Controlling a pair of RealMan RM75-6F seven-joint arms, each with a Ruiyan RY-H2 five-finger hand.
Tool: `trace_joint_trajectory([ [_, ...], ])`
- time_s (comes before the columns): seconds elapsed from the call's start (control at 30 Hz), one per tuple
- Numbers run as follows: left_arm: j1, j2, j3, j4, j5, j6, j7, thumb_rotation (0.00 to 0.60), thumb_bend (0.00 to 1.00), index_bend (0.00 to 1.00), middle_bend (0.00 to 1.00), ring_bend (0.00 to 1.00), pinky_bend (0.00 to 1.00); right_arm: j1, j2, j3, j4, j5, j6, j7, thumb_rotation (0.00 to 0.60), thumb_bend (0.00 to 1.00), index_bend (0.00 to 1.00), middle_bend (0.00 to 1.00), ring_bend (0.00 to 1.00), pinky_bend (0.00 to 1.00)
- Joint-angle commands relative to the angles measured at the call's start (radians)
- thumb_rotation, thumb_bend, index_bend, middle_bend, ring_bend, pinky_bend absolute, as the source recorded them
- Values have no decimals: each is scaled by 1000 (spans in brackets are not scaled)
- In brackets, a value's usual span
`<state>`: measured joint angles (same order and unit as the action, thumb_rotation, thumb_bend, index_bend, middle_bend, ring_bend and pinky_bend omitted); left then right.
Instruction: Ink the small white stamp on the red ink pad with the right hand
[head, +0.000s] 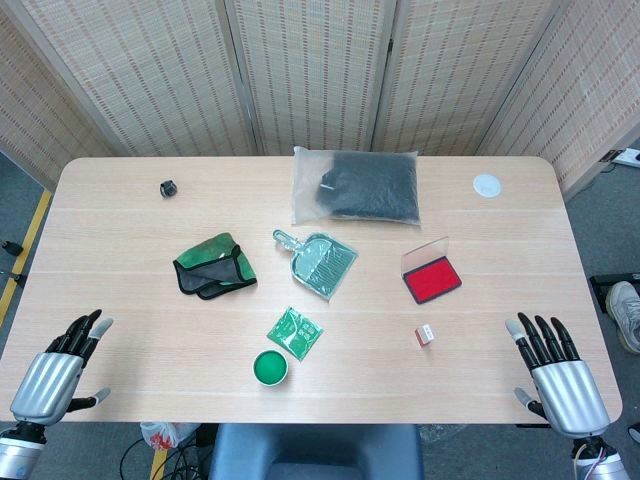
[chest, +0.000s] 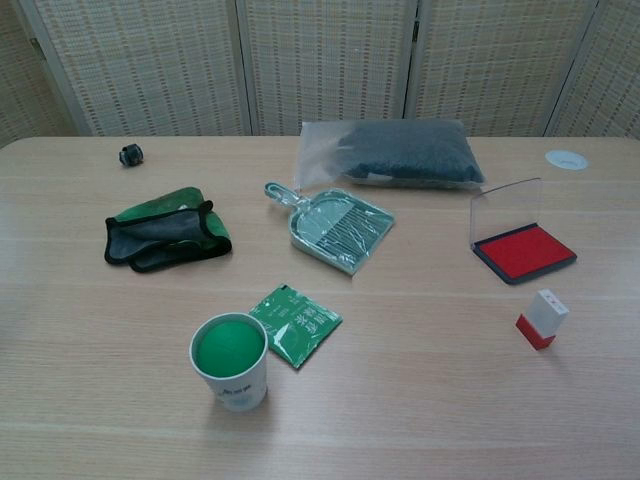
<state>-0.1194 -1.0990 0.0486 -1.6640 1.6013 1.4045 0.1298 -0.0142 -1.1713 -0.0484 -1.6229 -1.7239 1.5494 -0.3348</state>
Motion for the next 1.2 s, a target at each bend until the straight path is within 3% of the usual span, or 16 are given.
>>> trace_joint_trajectory([
  [0.03,0,0,0,-1,-2,-1,2,600,70,88,0,22,269,4,1,2,-1,7,-9,1,600,98,0,1,0,0],
  [0.4,-3,-1,3,1,14,6,-2,600,69,88,0,22,270,14,-4,2,4,21,-37,-6,600,98,0,1,0,0],
  [0.7,-9,-3,-4,7,-13,-12,-1,600,70,88,0,22,270,166,18,26,51,36,-247,145,600,99,14,41,0,0],
  [0.9,-13,-13,-8,7,-32,-24,15,600,70,88,0,22,269,289,77,52,-12,76,-426,198,600,163,189,69,0,0],
  [1.2,-8,-11,-11,3,-45,-19,14,600,70,88,0,22,270,406,32,91,-3,201,-608,153,600,194,230,71,0,0],
])
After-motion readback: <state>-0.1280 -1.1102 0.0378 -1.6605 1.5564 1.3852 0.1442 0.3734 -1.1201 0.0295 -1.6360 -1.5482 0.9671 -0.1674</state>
